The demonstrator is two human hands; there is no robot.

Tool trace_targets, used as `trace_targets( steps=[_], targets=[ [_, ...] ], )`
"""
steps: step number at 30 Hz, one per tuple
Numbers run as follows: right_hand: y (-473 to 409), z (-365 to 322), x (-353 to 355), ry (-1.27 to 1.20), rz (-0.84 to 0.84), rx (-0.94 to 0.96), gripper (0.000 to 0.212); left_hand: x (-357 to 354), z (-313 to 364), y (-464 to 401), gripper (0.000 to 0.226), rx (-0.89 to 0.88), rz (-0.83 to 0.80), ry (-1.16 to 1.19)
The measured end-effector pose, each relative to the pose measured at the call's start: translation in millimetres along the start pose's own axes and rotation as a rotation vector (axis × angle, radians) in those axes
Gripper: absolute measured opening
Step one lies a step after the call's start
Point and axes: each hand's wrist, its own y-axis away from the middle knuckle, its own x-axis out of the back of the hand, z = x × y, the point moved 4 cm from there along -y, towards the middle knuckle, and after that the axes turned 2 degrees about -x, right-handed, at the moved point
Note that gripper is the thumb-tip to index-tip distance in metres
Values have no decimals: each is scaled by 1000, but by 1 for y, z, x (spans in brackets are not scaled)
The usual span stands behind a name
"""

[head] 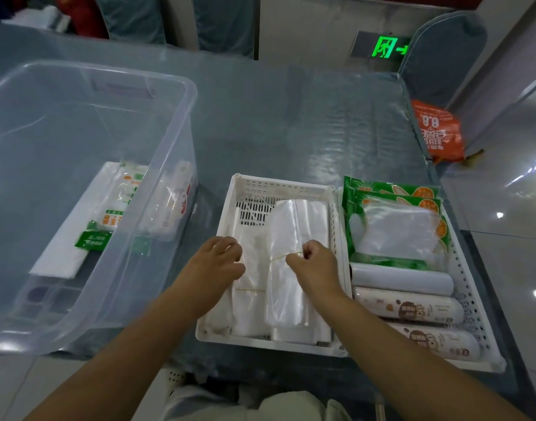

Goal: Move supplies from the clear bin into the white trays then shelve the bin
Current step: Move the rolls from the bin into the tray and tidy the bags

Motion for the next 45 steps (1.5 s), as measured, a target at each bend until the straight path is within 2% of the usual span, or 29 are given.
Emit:
trace_targets(
  steps=[9, 14, 17, 19, 21, 24, 28, 30, 31, 35, 38, 42, 45],
  targets=[
    [14, -8, -58, -22, -98, -40, 25, 0, -6, 12, 44, 81, 32, 83],
    [18, -4, -71, 252, -247, 14, 25, -3, -5, 11, 50, 69, 60, 87],
    [18, -2, -59, 382, -176, 125, 17, -5, -2, 10, 54, 59, 114, 143],
    [18, 0, -52, 350, -186, 144, 16, -3, 1, 8, 55, 48, 145, 191],
    [20, -1, -50, 293, -284, 164, 27, -2, 5, 5, 54, 27, 164, 226],
    [20, -5, -49, 198, -405, 162, 30, 0, 12, -1, 52, -29, 141, 263],
    [11, -3, -44, 17, -510, 15, 36, -2, 17, -4, 52, -90, 87, 196],
    [6, 2, -42, 19, -533, -55, 36, -3, 17, -5, 54, -83, 61, 143],
    [3, 3, -40, 110, -507, -38, 36, -4, 16, -6, 55, -68, 49, 118],
    [5, 4, -42, 788, -343, 288, 27, -8, 14, -6, 52, -28, 46, 79],
    [13, 6, -48, 1107, -206, 412, 12, -10, 6, -1, 53, 11, 81, 91],
    [17, 4, -60, 997, -62, 313, 34, -12, -2, 7, 57, 42, 96, 100],
    [20, 2, -65, 913, -1, 264, 32, -13, -2, 10, 63, 55, 69, 108]
  ],
)
